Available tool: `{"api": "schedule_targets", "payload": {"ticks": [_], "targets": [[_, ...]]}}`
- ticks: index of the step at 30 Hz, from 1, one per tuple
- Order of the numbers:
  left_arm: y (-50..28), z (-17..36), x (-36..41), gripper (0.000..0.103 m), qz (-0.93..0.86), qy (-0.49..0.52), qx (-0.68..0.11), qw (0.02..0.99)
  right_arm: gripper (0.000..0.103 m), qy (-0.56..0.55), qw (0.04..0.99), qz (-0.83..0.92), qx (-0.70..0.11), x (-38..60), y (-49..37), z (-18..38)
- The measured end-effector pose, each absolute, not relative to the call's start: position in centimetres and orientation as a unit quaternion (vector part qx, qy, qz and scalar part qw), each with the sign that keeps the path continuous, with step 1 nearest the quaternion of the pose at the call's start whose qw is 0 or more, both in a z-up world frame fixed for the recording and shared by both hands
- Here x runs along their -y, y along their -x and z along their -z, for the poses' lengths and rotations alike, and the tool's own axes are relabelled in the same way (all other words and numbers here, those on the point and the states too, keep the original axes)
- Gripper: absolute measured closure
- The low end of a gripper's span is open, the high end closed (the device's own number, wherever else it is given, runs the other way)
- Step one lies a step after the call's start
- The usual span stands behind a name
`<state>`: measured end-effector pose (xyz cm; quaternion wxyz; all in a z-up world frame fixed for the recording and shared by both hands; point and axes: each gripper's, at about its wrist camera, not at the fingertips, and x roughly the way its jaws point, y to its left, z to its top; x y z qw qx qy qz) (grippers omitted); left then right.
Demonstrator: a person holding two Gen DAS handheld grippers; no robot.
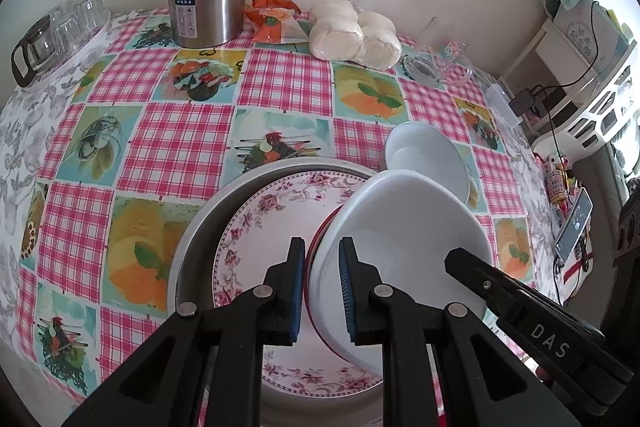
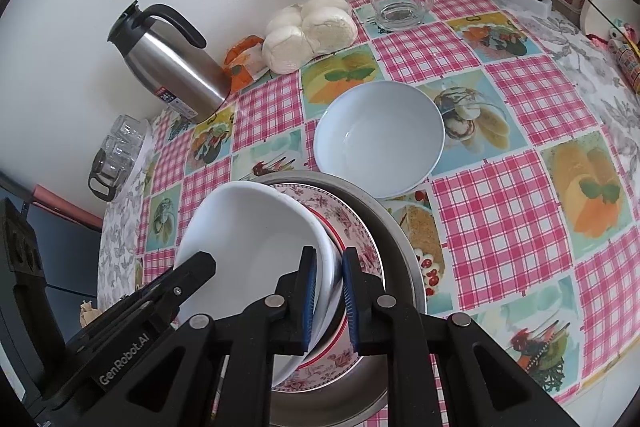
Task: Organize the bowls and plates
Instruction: 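Lower the white square bowl into the red-rimmed bowl in the basin, then open both grippers and lift them away from the stacked bowls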
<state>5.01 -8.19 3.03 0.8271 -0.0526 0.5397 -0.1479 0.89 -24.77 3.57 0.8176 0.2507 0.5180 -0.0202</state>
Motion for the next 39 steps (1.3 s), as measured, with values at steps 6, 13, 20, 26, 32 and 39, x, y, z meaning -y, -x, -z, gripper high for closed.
{"api": "schedule_targets", "payload": {"ticks": [6, 13, 20, 26, 32, 39], "targets": [[-5.0, -3.0, 8.0, 0.086, 0.143, 0.056, -0.542, 0.827, 0.087, -0.243, 0.819, 0.020, -0.519, 24.4, -0.9, -3.7], [-5.2, -3.3, 7.5, 0.086, 0.130, 0.059, -0.539, 0.830, 0.086, -0.227, 0.822, 0.010, -0.522, 23.5, -0.9, -3.8], [-5.3, -3.4, 7.1, 0.086, 0.125, 0.065, -0.538, 0.831, 0.086, -0.222, 0.823, 0.004, -0.523, 23.1, -0.9, -3.8], [-5.3, -3.3, 7.0, 0.086, 0.125, 0.068, -0.539, 0.830, 0.085, -0.226, 0.822, 0.001, -0.522, 23.2, -0.9, -3.8], [-5.1, -3.9, 6.9, 0.086, 0.127, 0.067, -0.529, 0.836, 0.086, -0.234, 0.822, 0.001, -0.519, 23.4, -0.8, -3.9], [-4.8, -5.1, 6.8, 0.084, 0.122, 0.060, -0.508, 0.850, 0.086, -0.238, 0.831, 0.004, -0.502, 24.0, -0.5, -4.8]]}}
